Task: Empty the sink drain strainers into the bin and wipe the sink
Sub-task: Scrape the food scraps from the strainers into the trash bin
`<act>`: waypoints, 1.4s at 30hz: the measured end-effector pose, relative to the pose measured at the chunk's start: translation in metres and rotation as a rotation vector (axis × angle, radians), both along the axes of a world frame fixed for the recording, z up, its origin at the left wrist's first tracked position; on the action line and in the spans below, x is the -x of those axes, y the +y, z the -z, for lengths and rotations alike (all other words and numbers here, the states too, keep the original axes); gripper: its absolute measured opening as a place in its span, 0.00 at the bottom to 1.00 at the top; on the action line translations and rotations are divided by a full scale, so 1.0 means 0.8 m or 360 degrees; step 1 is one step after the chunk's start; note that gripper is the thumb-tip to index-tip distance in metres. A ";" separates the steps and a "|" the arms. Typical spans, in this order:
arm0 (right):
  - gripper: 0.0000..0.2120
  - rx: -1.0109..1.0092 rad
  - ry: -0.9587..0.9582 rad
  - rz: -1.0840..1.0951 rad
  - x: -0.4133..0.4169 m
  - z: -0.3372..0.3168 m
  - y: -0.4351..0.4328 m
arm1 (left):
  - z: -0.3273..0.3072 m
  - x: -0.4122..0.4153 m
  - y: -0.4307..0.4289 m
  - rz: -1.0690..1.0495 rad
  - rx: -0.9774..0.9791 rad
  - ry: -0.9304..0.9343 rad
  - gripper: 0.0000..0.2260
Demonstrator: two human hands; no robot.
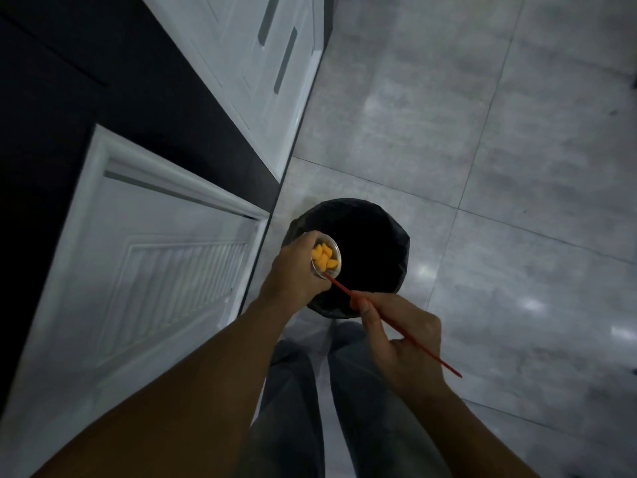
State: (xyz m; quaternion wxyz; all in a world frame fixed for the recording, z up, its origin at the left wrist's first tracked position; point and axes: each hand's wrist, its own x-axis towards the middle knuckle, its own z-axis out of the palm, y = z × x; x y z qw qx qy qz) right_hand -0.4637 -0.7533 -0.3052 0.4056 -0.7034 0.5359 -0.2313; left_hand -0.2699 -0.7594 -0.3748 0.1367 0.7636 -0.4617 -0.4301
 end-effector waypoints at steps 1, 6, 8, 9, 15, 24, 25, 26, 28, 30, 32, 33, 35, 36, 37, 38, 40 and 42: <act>0.09 -0.0050 0.0016 0.0002 -0.002 0.003 -0.001 | -0.001 0.000 -0.001 0.0007 -0.0013 -0.0012 0.33; 0.08 -0.0038 0.0043 0.0086 0.002 0.009 -0.009 | -0.003 -0.002 -0.004 0.0011 -0.0016 -0.0010 0.32; 0.08 0.0000 0.0047 0.0121 0.004 0.008 -0.009 | -0.004 -0.003 -0.005 -0.0011 -0.0006 -0.0010 0.31; 0.10 0.0017 0.0043 0.0144 0.004 0.007 -0.008 | -0.005 -0.003 -0.004 -0.0024 -0.0012 -0.0015 0.31; 0.09 0.0061 0.0061 0.0242 0.010 0.005 -0.005 | -0.002 0.000 0.007 -0.0053 -0.0046 -0.0008 0.30; 0.07 -0.0109 0.0025 0.0066 0.004 0.014 -0.008 | -0.002 0.012 0.001 -0.0027 -0.0084 -0.0038 0.29; 0.07 -0.0135 0.0050 0.0082 0.005 0.015 -0.011 | -0.002 0.011 0.000 -0.0028 -0.0088 -0.0044 0.29; 0.07 -0.0144 0.0071 0.0094 0.007 0.017 -0.013 | -0.002 0.010 0.000 -0.0028 -0.0085 -0.0041 0.29; 0.09 -0.0142 0.0090 0.0130 0.014 0.018 -0.018 | -0.002 0.009 0.000 -0.0026 -0.0073 -0.0021 0.28; 0.13 -0.0169 0.0094 0.0184 0.021 0.017 -0.020 | -0.002 0.010 0.000 -0.0020 -0.0083 -0.0026 0.28; 0.12 -0.0159 0.0088 0.0218 0.027 0.016 -0.019 | 0.000 0.011 0.000 -0.0013 -0.0089 -0.0042 0.29; 0.11 -0.0126 0.0068 0.0210 0.028 0.015 -0.019 | 0.000 0.012 0.000 -0.0008 -0.0087 -0.0045 0.29; 0.09 -0.0054 0.0004 0.0145 0.026 0.014 -0.019 | 0.000 0.014 -0.001 0.0012 -0.0094 -0.0060 0.30; 0.09 -0.0043 -0.0024 0.0103 0.023 0.014 -0.019 | 0.000 0.016 -0.002 0.0022 -0.0100 -0.0072 0.31; 0.09 -0.0054 -0.0039 0.0061 0.018 0.014 -0.019 | 0.001 0.017 -0.003 0.0026 -0.0104 -0.0080 0.31; 0.08 -0.0079 -0.0043 0.0021 0.013 0.015 -0.019 | 0.001 0.018 -0.003 0.0026 -0.0109 -0.0087 0.32; 0.08 -0.0129 -0.0021 -0.0016 0.004 0.018 -0.018 | 0.002 0.018 -0.003 0.0021 -0.0134 -0.0104 0.31; 0.11 -0.0161 -0.0007 -0.0001 0.003 0.021 -0.019 | 0.002 0.015 -0.002 0.0017 -0.0166 -0.0124 0.31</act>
